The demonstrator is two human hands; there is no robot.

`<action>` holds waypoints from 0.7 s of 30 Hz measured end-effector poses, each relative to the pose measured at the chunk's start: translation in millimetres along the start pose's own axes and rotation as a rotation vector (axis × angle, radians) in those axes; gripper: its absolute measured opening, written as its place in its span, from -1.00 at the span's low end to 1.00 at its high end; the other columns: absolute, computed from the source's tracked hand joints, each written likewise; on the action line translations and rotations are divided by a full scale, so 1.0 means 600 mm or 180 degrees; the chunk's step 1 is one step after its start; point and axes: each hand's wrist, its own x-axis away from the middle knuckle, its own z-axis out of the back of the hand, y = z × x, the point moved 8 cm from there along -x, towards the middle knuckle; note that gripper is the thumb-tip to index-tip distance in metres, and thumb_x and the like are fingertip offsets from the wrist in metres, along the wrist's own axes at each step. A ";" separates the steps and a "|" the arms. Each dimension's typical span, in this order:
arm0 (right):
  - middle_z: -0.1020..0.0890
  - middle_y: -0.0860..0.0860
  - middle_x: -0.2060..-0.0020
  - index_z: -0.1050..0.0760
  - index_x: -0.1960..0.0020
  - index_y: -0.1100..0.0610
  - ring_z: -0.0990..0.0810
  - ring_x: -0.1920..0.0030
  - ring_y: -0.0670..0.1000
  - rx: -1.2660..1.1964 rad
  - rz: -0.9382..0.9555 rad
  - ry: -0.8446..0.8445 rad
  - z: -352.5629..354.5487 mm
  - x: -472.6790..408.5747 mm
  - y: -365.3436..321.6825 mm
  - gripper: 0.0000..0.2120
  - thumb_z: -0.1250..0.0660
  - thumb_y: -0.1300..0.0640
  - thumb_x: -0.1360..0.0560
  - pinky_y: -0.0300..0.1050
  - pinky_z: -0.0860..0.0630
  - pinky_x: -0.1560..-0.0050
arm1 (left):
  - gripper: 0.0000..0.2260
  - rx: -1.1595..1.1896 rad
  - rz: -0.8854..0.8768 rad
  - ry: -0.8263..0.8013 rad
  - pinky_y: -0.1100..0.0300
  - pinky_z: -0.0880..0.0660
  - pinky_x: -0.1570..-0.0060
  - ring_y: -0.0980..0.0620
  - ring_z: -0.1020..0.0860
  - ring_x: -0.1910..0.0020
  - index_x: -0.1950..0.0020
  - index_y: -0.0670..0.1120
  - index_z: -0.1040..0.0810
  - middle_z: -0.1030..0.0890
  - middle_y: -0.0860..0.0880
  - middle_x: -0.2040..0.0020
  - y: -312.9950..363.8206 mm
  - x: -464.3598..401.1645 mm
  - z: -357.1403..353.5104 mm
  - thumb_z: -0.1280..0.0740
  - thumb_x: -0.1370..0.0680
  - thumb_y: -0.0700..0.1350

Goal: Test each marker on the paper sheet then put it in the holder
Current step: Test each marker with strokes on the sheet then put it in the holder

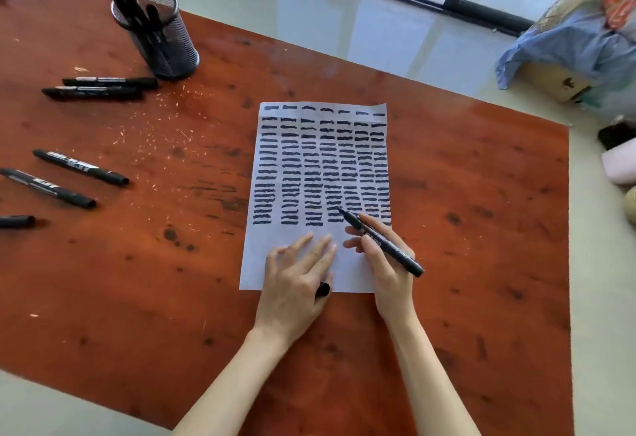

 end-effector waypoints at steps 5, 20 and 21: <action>-0.68 -0.05 0.17 -0.58 0.02 -0.05 -0.66 0.20 0.01 0.0402 0.0133 -0.0034 -0.010 -0.002 -0.005 -0.83 -0.38 0.10 -0.39 -0.23 -0.51 0.11 | -0.68 -0.0050 0.0004 -0.0038 0.04 -0.24 -0.14 0.01 -0.37 -0.28 -0.24 -0.04 -0.53 -0.52 0.04 -0.28 0.001 -0.002 -0.001 -0.21 -0.52 -0.03; -0.62 -0.01 0.42 -0.55 0.22 0.13 -0.58 0.46 -0.06 0.1865 0.0745 0.0024 -0.011 -0.043 -0.008 -0.83 -0.34 0.03 -0.42 -0.16 -0.51 0.42 | -0.65 -0.0063 0.0033 -0.0184 0.01 -0.25 -0.15 -0.02 -0.37 -0.29 -0.28 -0.03 -0.45 -0.50 -0.01 -0.30 0.002 -0.005 0.000 -0.19 -0.49 -0.05; -0.63 0.00 0.43 -0.56 0.23 0.17 -0.57 0.45 -0.08 0.1967 0.0800 0.0021 -0.013 -0.043 -0.009 -0.80 -0.34 0.03 -0.42 -0.25 -0.49 0.41 | -0.64 -0.0057 0.0031 -0.0197 0.00 -0.25 -0.15 -0.02 -0.37 -0.29 -0.28 -0.02 -0.42 -0.49 -0.02 -0.31 0.002 -0.005 0.000 -0.19 -0.49 -0.05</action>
